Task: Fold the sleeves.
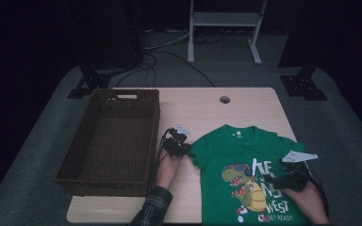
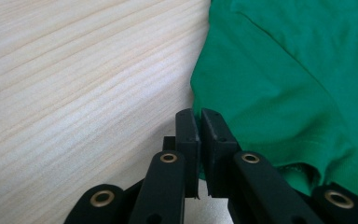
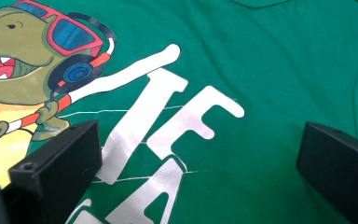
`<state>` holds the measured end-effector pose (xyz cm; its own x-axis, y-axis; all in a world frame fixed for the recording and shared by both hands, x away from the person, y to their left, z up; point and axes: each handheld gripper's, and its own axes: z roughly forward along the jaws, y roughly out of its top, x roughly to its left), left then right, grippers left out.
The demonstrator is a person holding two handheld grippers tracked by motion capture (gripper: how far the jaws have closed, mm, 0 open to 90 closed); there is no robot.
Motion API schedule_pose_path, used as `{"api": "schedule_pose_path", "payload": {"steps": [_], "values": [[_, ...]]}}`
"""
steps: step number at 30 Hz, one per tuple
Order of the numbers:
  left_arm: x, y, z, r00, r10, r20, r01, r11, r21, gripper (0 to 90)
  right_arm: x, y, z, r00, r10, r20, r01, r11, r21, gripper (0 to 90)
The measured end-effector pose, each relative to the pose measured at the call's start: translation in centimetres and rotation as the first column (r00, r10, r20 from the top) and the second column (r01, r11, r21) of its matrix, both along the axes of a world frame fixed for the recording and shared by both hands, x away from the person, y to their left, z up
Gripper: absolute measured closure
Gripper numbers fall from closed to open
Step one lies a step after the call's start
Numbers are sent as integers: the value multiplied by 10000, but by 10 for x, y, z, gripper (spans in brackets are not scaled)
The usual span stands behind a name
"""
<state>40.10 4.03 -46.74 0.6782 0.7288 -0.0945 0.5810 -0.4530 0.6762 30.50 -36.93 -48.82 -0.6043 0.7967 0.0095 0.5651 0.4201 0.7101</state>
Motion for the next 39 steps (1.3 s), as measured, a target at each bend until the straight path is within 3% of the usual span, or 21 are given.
{"api": "schedule_pose_path", "payload": {"steps": [5,14,24,39], "values": [[0,2,3,10000,32,-16,-33,9985,-554,865,0,0,0,10000,-3,-3,3,10000,2,0],[-2,-4,18,9995,-280,151,295,9940,-1057,866,0,0,0,10000,-3,-2,3,10000,1,0],[-6,-16,26,9970,-728,268,765,9805,-1808,865,0,0,0,10000,-3,-1,3,10000,2,0],[-2,-42,34,9929,-1170,217,1188,9664,-2280,864,0,0,0,10000,-6,0,6,10000,3,0]]}}
